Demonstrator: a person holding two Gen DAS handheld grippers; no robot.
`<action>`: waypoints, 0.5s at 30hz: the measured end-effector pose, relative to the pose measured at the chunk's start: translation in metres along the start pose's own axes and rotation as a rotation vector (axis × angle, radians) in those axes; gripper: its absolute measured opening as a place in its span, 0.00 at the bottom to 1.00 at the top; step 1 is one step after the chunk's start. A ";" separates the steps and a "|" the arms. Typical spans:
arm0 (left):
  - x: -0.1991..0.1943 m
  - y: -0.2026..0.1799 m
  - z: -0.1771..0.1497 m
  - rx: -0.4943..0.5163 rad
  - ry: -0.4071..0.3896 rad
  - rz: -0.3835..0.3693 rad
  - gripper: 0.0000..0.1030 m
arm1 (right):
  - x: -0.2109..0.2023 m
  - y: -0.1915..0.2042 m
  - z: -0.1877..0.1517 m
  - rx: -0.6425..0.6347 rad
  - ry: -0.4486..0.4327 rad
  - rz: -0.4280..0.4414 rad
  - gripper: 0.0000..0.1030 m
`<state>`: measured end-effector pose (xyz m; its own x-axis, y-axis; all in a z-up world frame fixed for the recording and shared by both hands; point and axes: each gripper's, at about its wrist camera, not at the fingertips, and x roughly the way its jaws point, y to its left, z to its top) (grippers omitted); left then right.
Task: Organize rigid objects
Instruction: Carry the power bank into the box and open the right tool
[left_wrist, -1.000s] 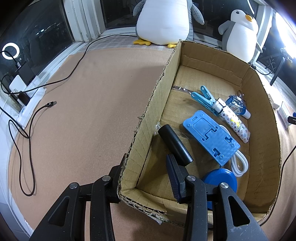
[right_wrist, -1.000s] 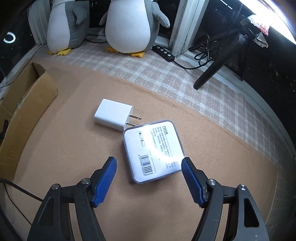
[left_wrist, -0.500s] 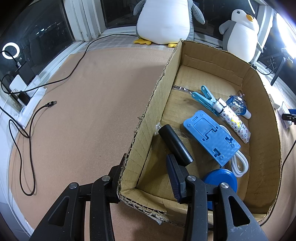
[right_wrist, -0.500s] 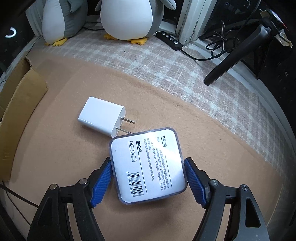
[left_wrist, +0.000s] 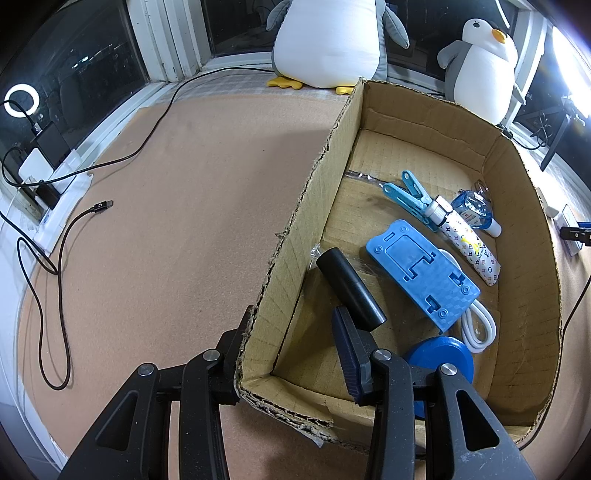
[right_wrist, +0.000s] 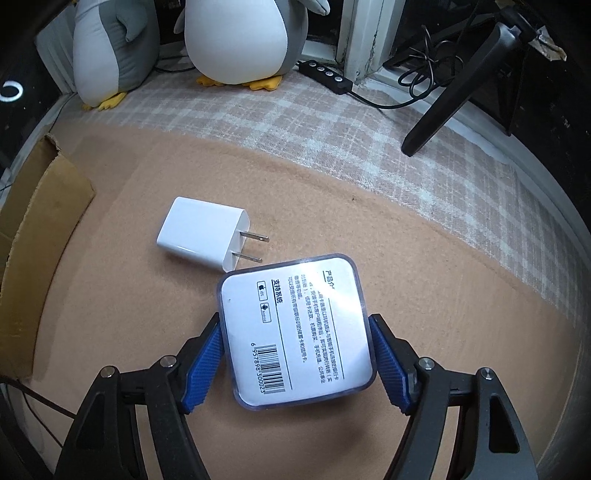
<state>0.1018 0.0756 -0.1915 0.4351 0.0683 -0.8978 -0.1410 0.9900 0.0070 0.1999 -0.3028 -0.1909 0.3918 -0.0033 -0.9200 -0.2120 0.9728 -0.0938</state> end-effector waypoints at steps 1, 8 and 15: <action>0.000 0.000 0.000 -0.001 0.000 -0.001 0.42 | -0.001 0.001 -0.003 0.010 -0.005 0.003 0.69; 0.000 0.002 -0.003 -0.004 -0.004 -0.005 0.42 | -0.019 0.007 -0.030 0.116 -0.077 0.051 0.66; 0.000 0.001 -0.003 -0.005 -0.006 -0.007 0.42 | -0.035 0.027 -0.040 0.146 -0.126 0.081 0.66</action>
<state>0.0987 0.0765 -0.1926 0.4409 0.0622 -0.8954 -0.1423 0.9898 -0.0012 0.1449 -0.2858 -0.1762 0.4899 0.0962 -0.8664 -0.1189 0.9920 0.0429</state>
